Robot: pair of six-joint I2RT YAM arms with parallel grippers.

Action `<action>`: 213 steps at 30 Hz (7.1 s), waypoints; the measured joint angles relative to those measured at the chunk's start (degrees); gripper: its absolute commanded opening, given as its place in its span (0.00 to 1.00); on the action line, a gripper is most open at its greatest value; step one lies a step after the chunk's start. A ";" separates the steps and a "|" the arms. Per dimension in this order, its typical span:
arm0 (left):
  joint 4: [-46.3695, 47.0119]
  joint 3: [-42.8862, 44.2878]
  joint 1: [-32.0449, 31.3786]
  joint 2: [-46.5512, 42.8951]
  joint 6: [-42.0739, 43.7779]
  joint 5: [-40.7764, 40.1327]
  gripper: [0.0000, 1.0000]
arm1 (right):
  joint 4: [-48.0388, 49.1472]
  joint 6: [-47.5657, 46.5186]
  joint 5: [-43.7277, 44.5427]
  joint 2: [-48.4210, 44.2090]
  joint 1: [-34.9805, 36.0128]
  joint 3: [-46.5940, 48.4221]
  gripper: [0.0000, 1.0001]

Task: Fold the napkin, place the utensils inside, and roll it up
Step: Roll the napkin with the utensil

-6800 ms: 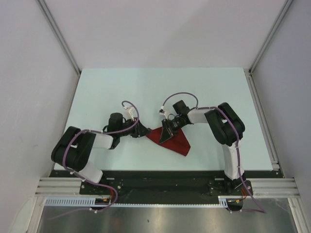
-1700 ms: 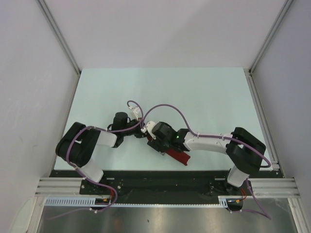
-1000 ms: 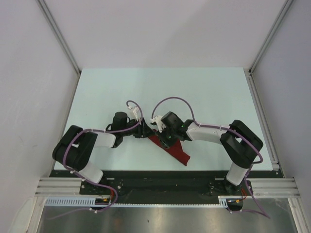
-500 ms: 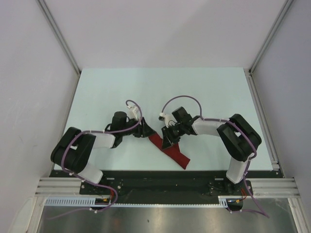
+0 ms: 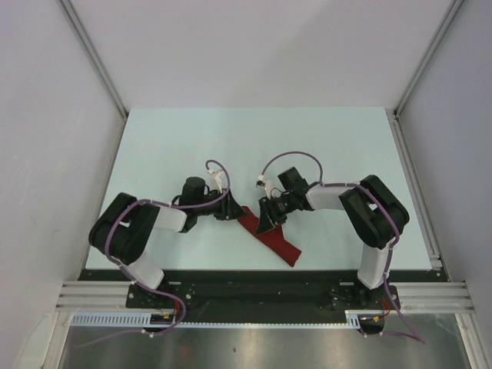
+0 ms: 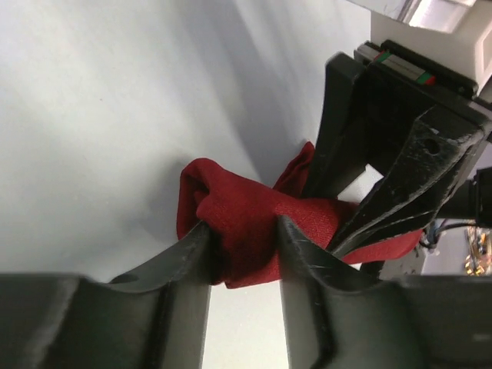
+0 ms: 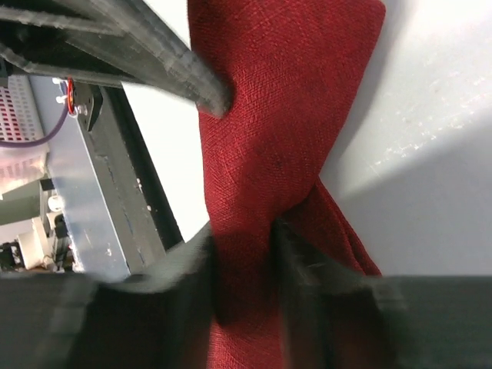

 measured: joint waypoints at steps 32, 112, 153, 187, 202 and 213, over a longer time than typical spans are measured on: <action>-0.79 1.11 -0.52 1.31 -0.04 0.81 0.20 | -9.70 -11.21 57.40 -15.54 27.78 0.22 0.74; -6.23 -1.90 2.91 -6.34 -0.31 -3.41 0.41 | -4.09 -5.01 4.07 0.61 3.21 4.13 0.54; -4.87 1.44 3.04 1.68 -1.92 -0.76 0.04 | -13.57 -16.31 58.93 -9.11 28.06 2.71 0.77; 4.02 -3.19 7.43 -3.85 -4.02 -0.68 0.69 | -14.93 -5.88 24.72 -4.07 7.65 6.51 0.53; 11.63 -2.51 4.13 5.18 -9.75 4.24 0.24 | -15.63 -5.03 25.24 -4.55 8.35 7.13 0.74; 12.00 -0.63 4.09 7.26 -10.58 4.28 0.21 | -19.96 -6.62 53.62 -12.63 21.49 7.39 0.77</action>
